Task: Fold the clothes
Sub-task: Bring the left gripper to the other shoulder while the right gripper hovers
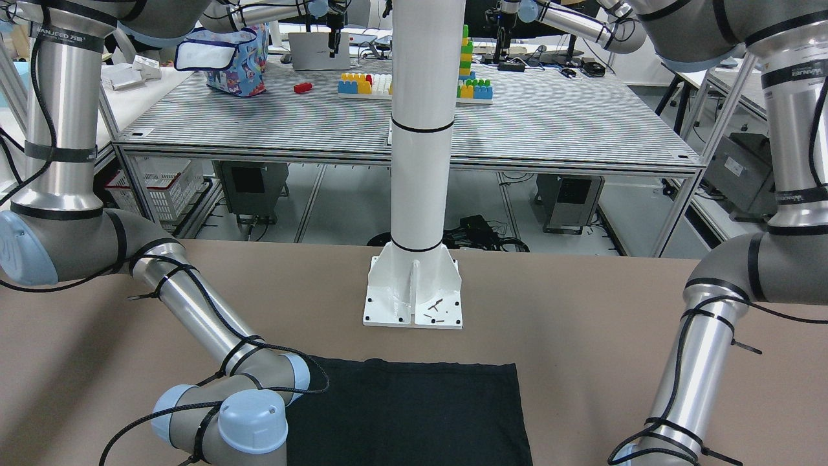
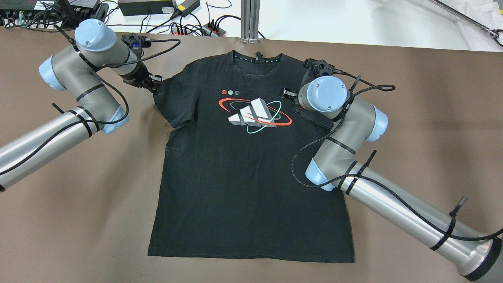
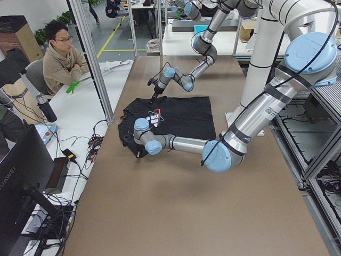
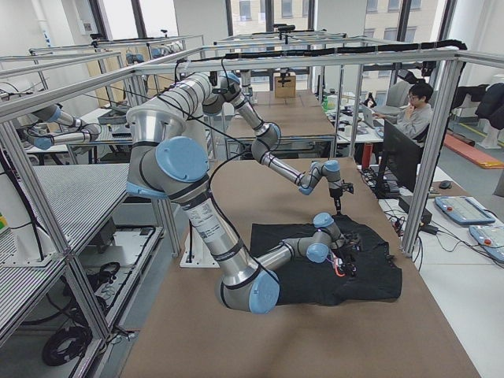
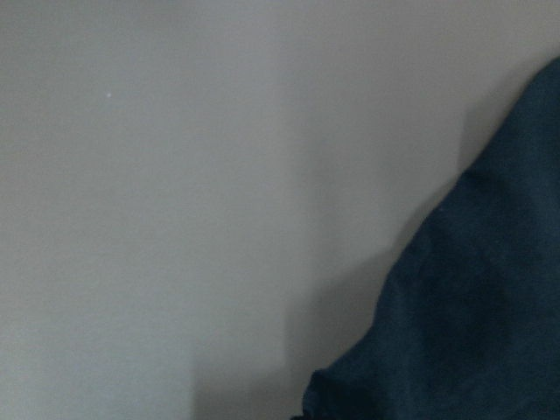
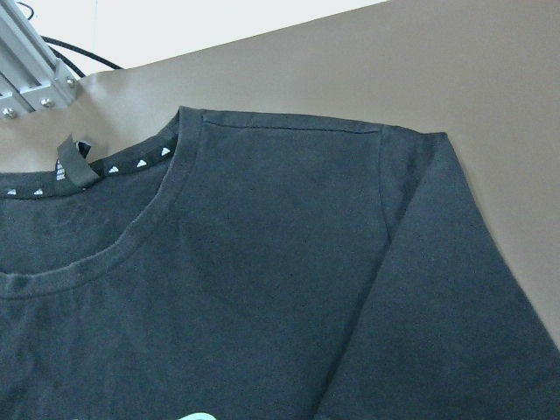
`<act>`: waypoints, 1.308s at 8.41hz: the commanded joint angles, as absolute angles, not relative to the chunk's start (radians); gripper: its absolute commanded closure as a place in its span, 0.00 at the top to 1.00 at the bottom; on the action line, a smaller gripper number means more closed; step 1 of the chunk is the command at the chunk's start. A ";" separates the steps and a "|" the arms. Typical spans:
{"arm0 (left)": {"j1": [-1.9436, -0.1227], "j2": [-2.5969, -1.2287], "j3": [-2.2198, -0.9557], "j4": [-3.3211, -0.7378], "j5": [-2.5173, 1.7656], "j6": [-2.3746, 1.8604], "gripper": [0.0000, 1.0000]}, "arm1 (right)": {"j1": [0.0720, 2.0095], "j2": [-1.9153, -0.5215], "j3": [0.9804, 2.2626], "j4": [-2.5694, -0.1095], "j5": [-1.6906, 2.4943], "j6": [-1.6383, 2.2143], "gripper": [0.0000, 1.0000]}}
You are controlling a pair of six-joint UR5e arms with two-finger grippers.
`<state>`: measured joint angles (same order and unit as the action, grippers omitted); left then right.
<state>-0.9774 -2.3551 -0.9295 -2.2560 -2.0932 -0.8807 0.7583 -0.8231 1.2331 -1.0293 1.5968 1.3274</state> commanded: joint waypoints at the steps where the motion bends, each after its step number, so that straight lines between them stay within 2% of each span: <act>1: -0.999 -2.431 -1.093 -2.028 -2.180 -0.948 0.00 | 0.758 -0.873 1.310 -1.029 1.608 1.315 0.92; 3: -0.947 -2.503 -1.095 -1.964 -2.154 -1.066 0.00 | 0.759 -0.925 1.370 -1.031 1.618 1.270 0.94; 6: -0.884 -2.571 -1.019 -1.980 -2.007 -1.127 0.00 | 0.762 -0.942 1.373 -1.029 1.618 1.249 0.94; 11: -0.841 -2.528 -1.029 -2.020 -1.994 -1.147 0.00 | 0.762 -0.946 1.373 -1.029 1.614 1.246 0.94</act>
<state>-0.8520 -2.5558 -1.0228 -2.0060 -2.0007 -1.1448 0.7623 -0.9447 1.3728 -1.0294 1.6175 1.2461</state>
